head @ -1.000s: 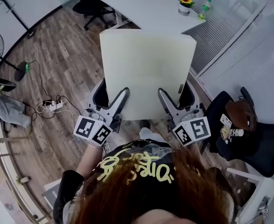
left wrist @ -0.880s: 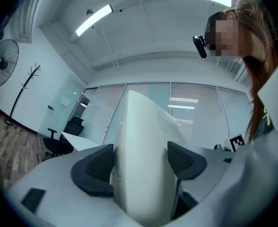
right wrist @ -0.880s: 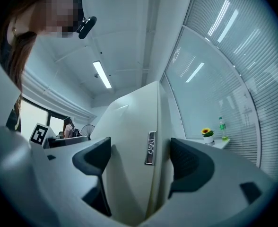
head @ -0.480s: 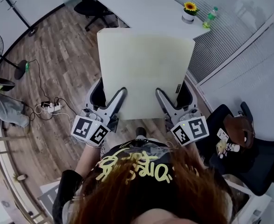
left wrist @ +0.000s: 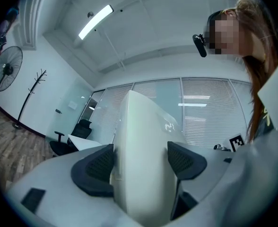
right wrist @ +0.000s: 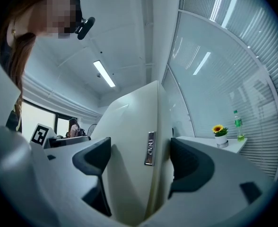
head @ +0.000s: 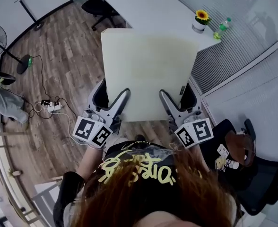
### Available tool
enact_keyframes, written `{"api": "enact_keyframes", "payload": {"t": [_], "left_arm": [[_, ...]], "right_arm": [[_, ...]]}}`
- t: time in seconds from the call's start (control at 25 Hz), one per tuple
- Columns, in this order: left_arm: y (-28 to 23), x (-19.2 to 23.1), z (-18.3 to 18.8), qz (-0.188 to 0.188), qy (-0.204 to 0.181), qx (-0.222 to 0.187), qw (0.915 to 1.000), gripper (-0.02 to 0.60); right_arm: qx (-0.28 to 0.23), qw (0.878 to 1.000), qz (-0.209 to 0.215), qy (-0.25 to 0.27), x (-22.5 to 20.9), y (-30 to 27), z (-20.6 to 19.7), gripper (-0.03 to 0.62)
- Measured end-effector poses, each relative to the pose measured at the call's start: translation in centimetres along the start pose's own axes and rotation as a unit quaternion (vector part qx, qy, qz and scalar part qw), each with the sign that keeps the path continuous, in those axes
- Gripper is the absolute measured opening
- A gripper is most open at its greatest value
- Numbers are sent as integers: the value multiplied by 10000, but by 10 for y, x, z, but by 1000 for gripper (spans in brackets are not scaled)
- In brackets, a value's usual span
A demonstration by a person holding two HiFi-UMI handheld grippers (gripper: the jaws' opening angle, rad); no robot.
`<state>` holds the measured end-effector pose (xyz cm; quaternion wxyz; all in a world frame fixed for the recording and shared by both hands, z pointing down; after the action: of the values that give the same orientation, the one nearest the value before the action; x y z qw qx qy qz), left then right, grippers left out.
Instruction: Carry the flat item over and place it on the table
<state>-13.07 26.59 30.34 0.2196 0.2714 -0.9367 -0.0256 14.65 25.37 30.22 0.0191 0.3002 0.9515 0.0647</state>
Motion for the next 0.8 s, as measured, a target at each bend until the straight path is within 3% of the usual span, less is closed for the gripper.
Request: {"api": "enact_keyframes", "payload": {"t": [0.8], "left_arm": [[-17,5,3,58,-103,22,9999,354]], "right_arm": [[-12,9999,53,-89,-14,-14,-3,374]]}}
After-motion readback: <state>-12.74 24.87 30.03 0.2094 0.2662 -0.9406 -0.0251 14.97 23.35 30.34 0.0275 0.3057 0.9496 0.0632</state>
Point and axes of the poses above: the fingertips, and each gripper's own axes: y backward along the fingers, x to its left, z out of its top, the point moved 9 cm from there along y, backward along the fingers, and after that the axes turned 9 degrees about y, right-handed, at the moved point
